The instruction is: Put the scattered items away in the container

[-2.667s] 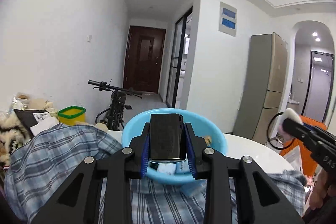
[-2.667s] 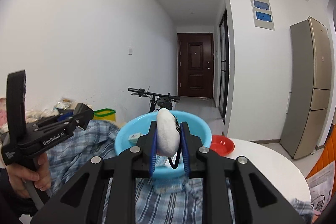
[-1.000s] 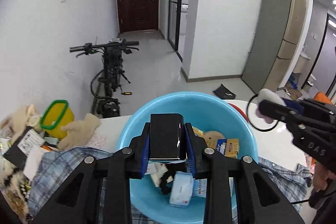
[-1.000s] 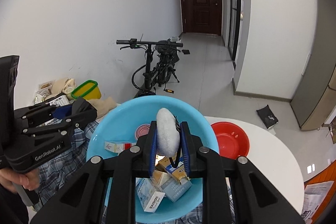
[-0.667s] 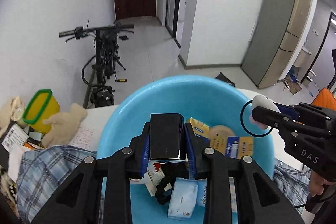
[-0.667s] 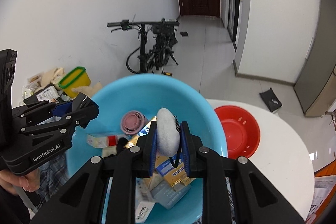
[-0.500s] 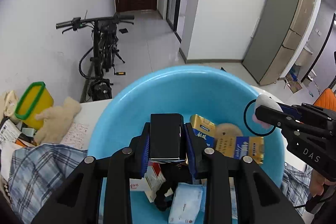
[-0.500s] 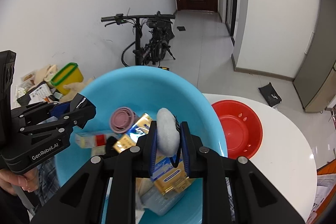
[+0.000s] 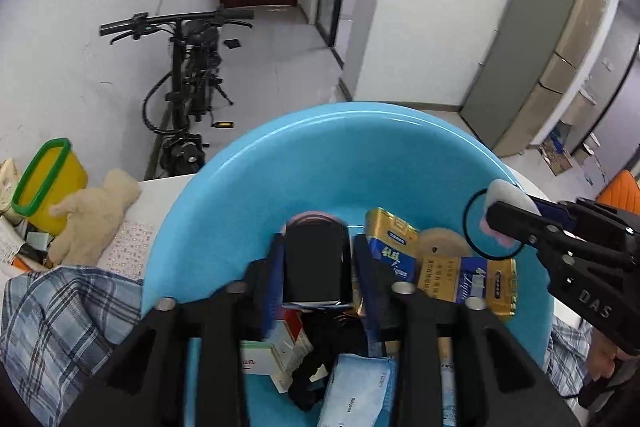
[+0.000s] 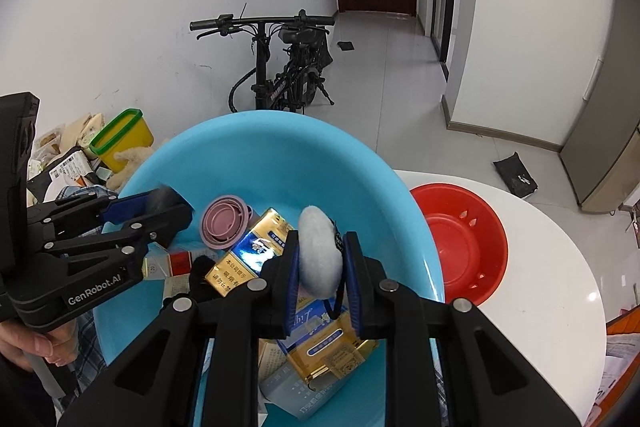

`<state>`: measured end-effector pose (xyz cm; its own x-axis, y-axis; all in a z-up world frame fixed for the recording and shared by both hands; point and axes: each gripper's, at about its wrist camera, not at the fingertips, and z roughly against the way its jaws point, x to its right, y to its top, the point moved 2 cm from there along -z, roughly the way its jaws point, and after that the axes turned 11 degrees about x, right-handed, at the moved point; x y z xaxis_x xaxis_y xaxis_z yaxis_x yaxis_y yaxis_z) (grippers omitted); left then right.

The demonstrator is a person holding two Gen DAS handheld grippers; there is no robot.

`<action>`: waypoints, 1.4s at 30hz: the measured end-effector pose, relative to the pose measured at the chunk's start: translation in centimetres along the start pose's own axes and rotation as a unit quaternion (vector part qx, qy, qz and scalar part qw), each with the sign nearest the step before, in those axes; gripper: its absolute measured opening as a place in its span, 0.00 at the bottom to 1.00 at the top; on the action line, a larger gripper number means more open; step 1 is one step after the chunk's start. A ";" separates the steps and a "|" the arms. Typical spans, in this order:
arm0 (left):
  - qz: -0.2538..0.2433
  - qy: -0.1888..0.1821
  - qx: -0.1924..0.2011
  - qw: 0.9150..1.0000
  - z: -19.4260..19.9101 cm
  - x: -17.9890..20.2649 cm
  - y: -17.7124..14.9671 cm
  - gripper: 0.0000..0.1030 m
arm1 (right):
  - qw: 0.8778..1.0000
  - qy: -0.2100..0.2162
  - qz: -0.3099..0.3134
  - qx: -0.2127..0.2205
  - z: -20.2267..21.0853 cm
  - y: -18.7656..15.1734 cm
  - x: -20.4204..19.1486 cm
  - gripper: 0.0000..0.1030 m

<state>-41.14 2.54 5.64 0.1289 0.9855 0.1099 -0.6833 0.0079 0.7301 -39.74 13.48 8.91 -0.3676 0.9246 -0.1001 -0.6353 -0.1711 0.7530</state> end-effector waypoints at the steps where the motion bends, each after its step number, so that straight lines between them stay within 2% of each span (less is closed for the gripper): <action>1: -0.001 0.004 0.004 1.000 0.1 0.0 0.1 0.66 | 1.000 0.000 0.001 0.001 0.1 0.0 -0.1 0.18; 2: -0.003 0.008 0.010 1.000 0.3 -0.1 0.2 0.71 | 1.000 0.001 0.001 0.002 0.1 0.1 -0.2 0.18; 4: -0.008 0.011 0.021 1.000 0.8 0.0 0.3 0.71 | 1.000 0.002 0.003 0.003 0.2 0.2 -0.3 0.18; 11: -0.005 0.016 0.019 1.000 1.1 -0.4 0.3 0.71 | 1.000 0.004 -0.002 -0.003 -0.6 0.0 -0.4 0.19; 17: 0.002 0.022 0.014 1.000 0.8 -0.8 0.2 0.71 | 1.000 0.016 -0.023 -0.011 -1.3 -0.4 0.1 0.30; 20: 0.004 0.026 0.012 1.000 0.8 -0.9 0.0 0.72 | 1.000 0.011 -0.022 -0.010 -1.4 -0.6 0.2 0.46; 21: 0.005 0.029 0.011 0.999 0.7 -1.0 0.0 0.72 | 1.000 0.009 -0.022 -0.008 -1.3 -0.6 0.2 0.55; 22: 0.007 0.034 0.010 0.999 0.7 -1.1 0.0 0.74 | 1.000 0.008 -0.023 -0.007 -1.3 -0.6 0.2 0.67; 23: 0.011 0.039 0.008 0.999 0.6 -1.3 -0.1 0.80 | 1.000 0.008 -0.024 -0.008 -1.3 -0.5 0.2 0.73; 24: 0.017 0.041 0.011 0.999 0.6 -1.5 -0.1 0.81 | 1.000 0.008 -0.025 -0.007 -1.2 -0.5 0.2 0.79; 29: 0.038 0.036 0.021 0.998 1.0 -2.4 -0.2 0.82 | 0.999 0.010 -0.031 0.000 -0.8 -0.5 0.3 0.79; 33: 0.029 0.044 0.028 0.998 1.4 -2.3 -0.2 0.82 | 0.999 0.008 -0.033 0.003 -0.5 -0.5 0.4 0.79; 37: 0.025 0.030 0.029 0.999 1.8 -2.2 -0.4 0.86 | 0.999 0.008 -0.039 0.006 -0.2 -0.5 0.5 0.79; 42: 0.016 0.040 0.054 0.998 2.9 -1.8 -0.6 0.86 | 0.999 0.007 -0.033 0.021 0.6 -0.7 0.2 0.79</action>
<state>-38.89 0.22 6.99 0.0478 0.9954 0.0829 -0.6036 -0.0374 0.7964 -38.98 13.99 8.73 -0.3362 0.9281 -0.1598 -0.6289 -0.0950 0.7716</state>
